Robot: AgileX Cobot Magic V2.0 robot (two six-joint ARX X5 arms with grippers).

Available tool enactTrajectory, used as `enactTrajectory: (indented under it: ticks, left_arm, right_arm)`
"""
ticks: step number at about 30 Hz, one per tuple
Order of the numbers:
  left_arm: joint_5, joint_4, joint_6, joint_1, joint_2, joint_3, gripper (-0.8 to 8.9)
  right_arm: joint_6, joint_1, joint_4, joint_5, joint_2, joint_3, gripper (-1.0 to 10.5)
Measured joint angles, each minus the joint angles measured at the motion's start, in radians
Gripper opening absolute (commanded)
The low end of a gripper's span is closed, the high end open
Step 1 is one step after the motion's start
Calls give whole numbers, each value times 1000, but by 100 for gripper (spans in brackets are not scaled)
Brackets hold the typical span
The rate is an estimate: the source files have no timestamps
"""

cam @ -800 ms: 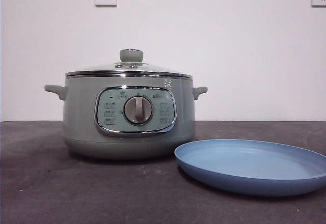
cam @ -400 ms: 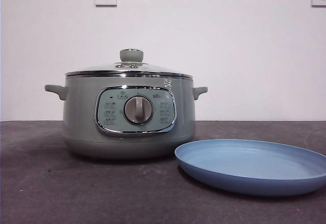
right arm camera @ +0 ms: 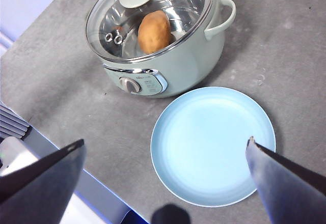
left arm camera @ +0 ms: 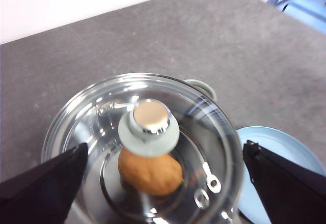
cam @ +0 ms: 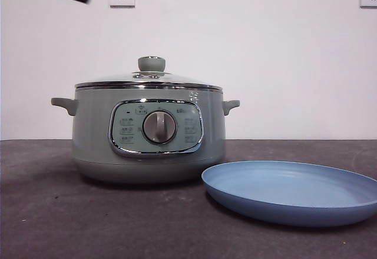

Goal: Take the potato out from the steamer,put the potato on the plate,close the lid

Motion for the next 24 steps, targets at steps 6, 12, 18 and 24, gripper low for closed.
enactTrajectory:
  ticks: [6, 12, 18, 24]
  left_arm:
    - [-94, 44, 49, -77, 167, 84, 714]
    - [-154, 125, 65, -104, 280, 103, 714]
    - [-162, 145, 68, -105, 356, 103, 714]
    - [-162, 156, 69, -111, 375, 105, 588]
  right_arm:
    - [0, 0, 2, 0, 1, 0, 661]
    - [10, 0, 2, 0, 1, 0, 661]
    - [14, 0, 2, 0, 1, 0, 660]
    - [14, 0, 2, 0, 1, 0, 660]
